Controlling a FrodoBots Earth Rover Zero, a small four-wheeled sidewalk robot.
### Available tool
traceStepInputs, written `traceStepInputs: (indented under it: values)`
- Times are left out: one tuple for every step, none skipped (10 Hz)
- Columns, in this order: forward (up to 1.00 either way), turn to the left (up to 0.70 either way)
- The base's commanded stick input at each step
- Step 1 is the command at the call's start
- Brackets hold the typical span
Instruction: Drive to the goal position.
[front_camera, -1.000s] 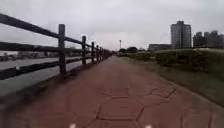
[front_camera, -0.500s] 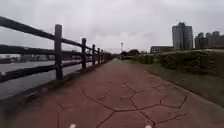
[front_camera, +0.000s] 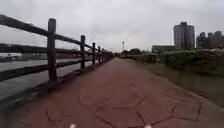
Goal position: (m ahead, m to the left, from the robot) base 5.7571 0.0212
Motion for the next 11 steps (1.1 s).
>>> traceStepInputs:
  values:
    - [1.00,-0.40]
    - [1.00,-0.40]
    - [1.00,-0.40]
    - [1.00,-0.40]
    - [1.00,-0.28]
    - [1.00,-0.13]
    - [1.00,0.00]
    - [1.00,0.00]
    - [1.00,0.00]
    - [1.00,0.00]
    - [1.00,0.00]
